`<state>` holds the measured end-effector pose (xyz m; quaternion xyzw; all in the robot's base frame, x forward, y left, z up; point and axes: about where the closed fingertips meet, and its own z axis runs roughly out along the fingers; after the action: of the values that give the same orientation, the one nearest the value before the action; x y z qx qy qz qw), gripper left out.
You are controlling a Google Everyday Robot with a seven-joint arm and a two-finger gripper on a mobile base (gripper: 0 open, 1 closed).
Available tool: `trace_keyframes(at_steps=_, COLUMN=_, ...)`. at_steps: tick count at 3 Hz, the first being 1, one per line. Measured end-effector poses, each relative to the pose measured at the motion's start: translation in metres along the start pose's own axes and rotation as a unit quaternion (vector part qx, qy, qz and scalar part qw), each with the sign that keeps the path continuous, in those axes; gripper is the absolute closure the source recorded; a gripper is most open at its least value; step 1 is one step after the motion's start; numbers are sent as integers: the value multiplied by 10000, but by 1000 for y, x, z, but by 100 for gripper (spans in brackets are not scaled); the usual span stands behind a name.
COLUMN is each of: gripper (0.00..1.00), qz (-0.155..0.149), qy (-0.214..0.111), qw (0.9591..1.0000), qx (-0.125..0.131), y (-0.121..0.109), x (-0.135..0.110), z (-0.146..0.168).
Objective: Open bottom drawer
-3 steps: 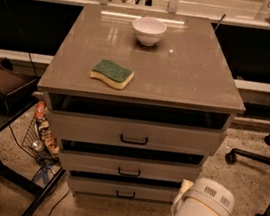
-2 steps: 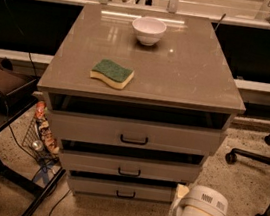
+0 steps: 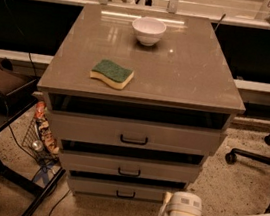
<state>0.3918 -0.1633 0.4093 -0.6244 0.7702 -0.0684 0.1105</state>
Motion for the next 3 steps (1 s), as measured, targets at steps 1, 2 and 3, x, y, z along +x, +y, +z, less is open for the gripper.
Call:
trace_keyframes(at_steps=1, gripper=0, qz=-323, qy=-40, qw=9994, qx=96, y=-1, x=-2, z=11)
trace_keyframes(at_steps=2, gripper=0, qz=-324, qy=-40, qw=9994, qx=96, y=-1, x=-2, z=12)
trace_keyframes(at_steps=3, gripper=0, qz=-362, qy=-181, qw=9991, qx=111, y=-4, x=-9, z=37)
